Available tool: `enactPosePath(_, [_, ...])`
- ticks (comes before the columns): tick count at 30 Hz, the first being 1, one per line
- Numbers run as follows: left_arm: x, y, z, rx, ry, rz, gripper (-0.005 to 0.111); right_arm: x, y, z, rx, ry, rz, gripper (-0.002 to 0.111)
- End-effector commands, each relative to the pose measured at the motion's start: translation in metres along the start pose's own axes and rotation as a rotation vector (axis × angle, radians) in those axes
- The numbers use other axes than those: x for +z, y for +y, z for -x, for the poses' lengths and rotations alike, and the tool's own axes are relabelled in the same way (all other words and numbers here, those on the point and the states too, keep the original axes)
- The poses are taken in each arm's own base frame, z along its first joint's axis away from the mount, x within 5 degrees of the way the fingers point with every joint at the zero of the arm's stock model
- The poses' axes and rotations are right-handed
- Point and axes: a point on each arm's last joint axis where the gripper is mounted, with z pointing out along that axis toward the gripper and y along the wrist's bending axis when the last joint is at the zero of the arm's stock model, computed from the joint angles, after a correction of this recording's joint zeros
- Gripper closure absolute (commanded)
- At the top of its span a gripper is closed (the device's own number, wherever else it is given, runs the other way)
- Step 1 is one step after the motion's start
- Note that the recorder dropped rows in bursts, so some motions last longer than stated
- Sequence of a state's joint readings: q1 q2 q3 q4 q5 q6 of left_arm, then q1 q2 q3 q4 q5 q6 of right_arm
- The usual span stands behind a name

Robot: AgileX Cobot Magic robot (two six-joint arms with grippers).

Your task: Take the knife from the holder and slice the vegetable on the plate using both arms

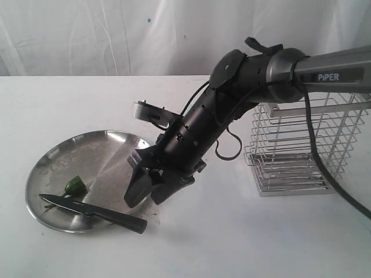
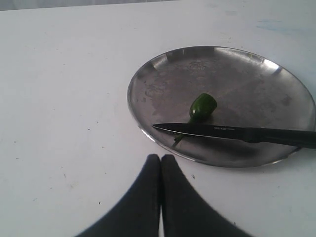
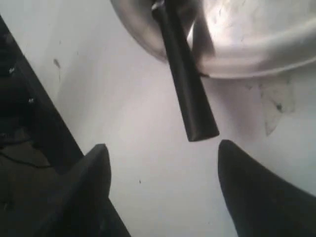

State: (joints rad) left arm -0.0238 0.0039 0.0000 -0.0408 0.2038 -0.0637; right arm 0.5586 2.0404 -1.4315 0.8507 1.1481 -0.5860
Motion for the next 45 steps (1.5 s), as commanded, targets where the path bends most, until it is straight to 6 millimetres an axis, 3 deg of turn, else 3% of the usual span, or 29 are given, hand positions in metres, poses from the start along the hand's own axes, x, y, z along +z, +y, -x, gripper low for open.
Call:
enactPosePath(1, [0.000,0.000,0.000,-0.004,-0.006,-0.001,0.107,0.014,-0.017,0.000,0.023,0.031,-0.003,0.046])
enactPosePath(8, [0.000,0.000,0.000,-0.004,-0.006,-0.001,0.107,0.038,-0.034,0.003,0.066,0.022,0.039,0.046])
enactPosePath(15, [0.000,0.000,0.000,-0.004,-0.006,-0.001,0.107,0.046,-0.039,0.009,0.069,0.018,0.086,0.046])
enactPosePath(34, [0.000,0.000,0.000,-0.004,-0.006,-0.001,0.107,0.081,-0.024,0.004,0.002,0.084,0.119,0.046])
enactPosePath(37, [0.000,0.000,0.000,-0.004,-0.006,-0.001,0.107,0.082,-0.026,0.007,0.003,0.057,0.091,0.060])
enactPosePath(40, [0.000,0.000,0.000,-0.004,-0.006,-0.001,0.107,0.082,-0.027,0.008,0.051,0.043,0.077,0.095])
enactPosePath(42, [0.000,0.000,0.000,-0.004,-0.006,-0.001,0.107,0.082,-0.027,0.008,0.072,0.043,0.075,0.108])
enactPosePath(45, [0.000,0.000,0.000,-0.004,-0.006,-0.001,0.107,0.082,-0.024,0.004,0.071,0.085,0.110,0.108])
